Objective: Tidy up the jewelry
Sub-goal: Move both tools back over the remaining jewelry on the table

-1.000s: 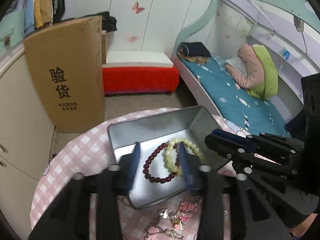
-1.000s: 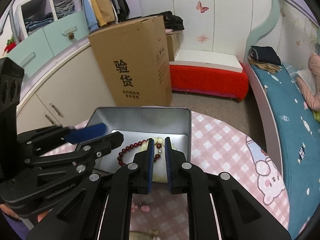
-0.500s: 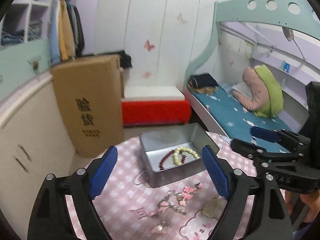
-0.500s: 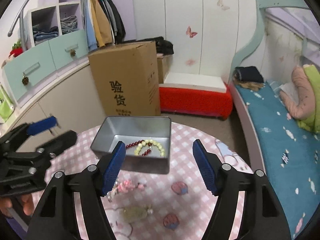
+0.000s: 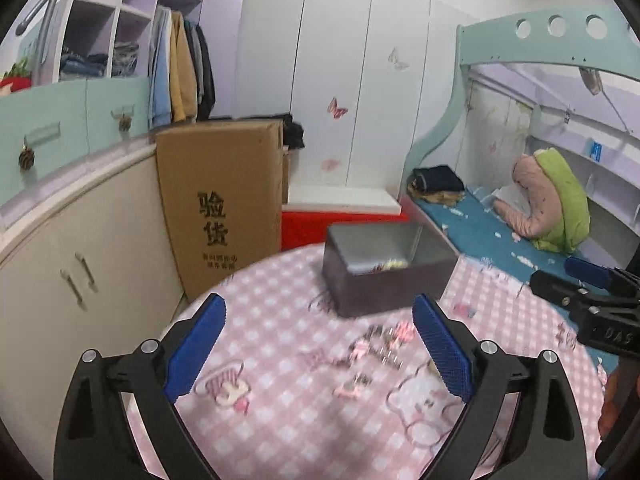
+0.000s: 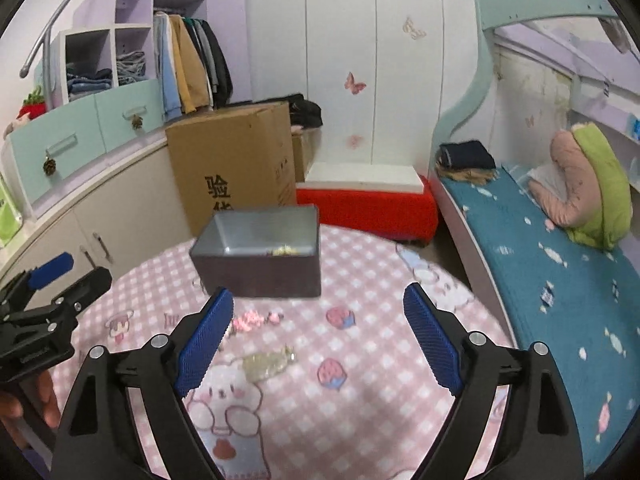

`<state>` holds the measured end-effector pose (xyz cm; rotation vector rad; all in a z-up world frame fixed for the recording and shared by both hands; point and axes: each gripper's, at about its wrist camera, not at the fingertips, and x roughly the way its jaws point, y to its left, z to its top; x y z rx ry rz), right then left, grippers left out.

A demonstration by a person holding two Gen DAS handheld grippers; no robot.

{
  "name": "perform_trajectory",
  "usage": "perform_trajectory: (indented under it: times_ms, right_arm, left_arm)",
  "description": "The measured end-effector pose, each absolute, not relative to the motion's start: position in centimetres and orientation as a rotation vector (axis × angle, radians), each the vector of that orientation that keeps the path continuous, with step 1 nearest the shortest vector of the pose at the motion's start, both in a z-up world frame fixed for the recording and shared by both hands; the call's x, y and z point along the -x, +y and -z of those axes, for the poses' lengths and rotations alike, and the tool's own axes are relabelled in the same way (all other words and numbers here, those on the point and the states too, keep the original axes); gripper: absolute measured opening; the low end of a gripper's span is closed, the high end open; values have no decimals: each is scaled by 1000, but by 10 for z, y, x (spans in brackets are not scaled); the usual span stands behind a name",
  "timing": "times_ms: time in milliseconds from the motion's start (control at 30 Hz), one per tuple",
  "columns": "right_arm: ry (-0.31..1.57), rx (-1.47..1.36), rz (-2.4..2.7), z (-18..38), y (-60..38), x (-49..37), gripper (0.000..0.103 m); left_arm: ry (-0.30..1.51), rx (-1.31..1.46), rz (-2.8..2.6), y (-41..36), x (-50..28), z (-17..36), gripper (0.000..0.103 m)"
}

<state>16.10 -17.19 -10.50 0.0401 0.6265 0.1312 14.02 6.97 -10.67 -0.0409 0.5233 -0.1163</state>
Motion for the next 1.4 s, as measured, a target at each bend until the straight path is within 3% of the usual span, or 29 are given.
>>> perform_trajectory:
  times_ms: [933,1067,1167,1233,1333,1400]
  right_arm:
    - [833,-84,-129,180,-160,-182,84]
    - [840,-83,-135,184,-158,-182,84]
    - [847,-78,-136,186,-156,-182,85]
    - [853,-76,-139,187,-154,-183,85]
    - [861,-71,-140,190,-152,-184,85]
    - [864,-67,-141,190,-150,-184,85]
  left_arm:
    - [859,-42,201,47,-182,184,89]
    - [901,-38,230,45,-189,192,70]
    - [902,-72,234,41,-189,194,67]
    - [897,-111,226,37,-190,194,57]
    - [888,-129,243,34,-191,193,41]
    - [883,-133,248,34,-191,192,18]
